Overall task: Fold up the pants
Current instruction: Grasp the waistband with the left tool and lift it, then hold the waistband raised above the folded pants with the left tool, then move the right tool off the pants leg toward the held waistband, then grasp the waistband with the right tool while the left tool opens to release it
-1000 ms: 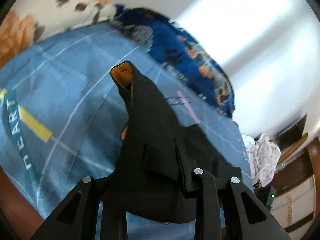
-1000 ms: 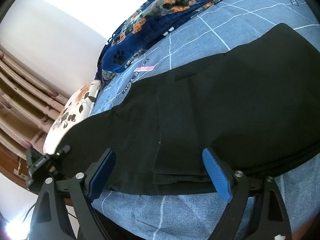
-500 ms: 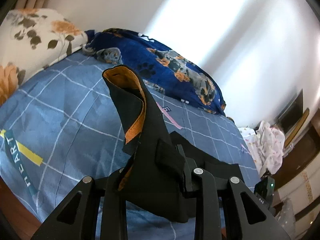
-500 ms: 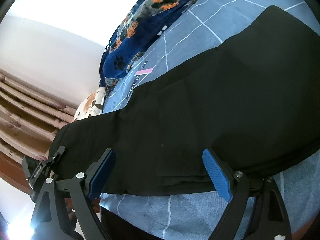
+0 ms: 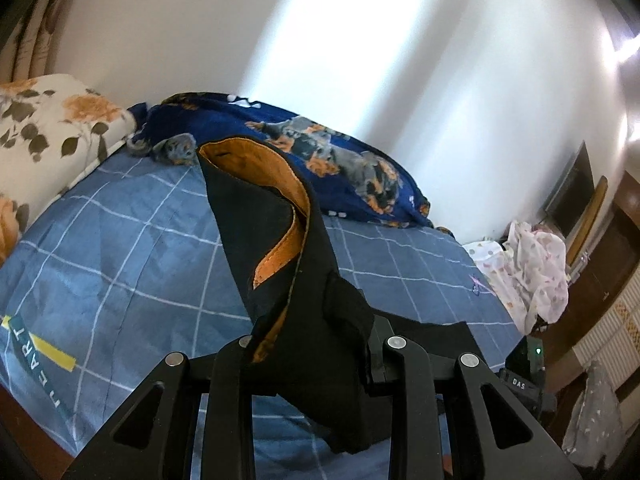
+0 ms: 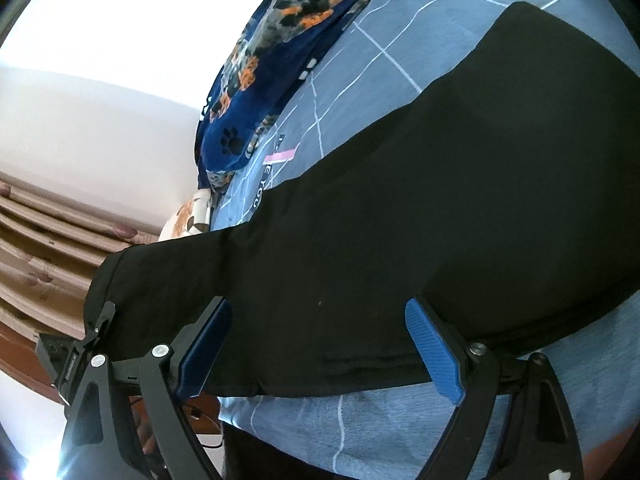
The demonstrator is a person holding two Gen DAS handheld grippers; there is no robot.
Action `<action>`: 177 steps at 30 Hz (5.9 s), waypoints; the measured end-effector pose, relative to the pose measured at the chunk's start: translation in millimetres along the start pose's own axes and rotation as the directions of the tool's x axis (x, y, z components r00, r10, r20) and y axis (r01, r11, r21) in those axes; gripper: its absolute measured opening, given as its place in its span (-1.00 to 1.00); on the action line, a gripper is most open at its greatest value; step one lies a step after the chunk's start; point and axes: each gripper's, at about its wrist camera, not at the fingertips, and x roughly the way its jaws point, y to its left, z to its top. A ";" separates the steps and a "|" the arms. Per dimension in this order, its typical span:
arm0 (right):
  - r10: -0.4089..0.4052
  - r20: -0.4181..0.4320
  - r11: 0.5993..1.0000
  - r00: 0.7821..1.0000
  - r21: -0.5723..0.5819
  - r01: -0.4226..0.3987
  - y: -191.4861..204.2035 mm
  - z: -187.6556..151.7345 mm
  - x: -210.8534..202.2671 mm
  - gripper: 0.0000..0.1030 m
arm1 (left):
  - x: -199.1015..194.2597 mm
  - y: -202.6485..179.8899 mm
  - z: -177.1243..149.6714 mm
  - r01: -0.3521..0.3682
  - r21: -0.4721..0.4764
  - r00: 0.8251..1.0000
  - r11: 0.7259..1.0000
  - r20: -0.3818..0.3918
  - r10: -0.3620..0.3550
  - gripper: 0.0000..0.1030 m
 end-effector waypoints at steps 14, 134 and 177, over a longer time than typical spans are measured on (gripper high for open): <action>-0.043 0.053 0.999 0.998 -0.008 0.043 -8.6 16.1 -37.9 0.68 | 15.5 -38.2 15.7 0.055 0.049 0.998 0.997 -0.001 -0.055 -0.46; 0.174 0.232 0.938 0.957 0.256 -0.233 -117.0 96.7 -119.7 0.68 | 148.7 -202.5 -47.8 0.289 0.151 0.917 0.945 -0.327 -0.228 -0.46; 0.343 -0.083 0.931 0.936 0.163 -0.327 -55.9 122.9 -78.0 0.54 | 178.3 -245.7 -98.0 0.252 0.319 0.917 0.914 -0.380 -0.120 -0.46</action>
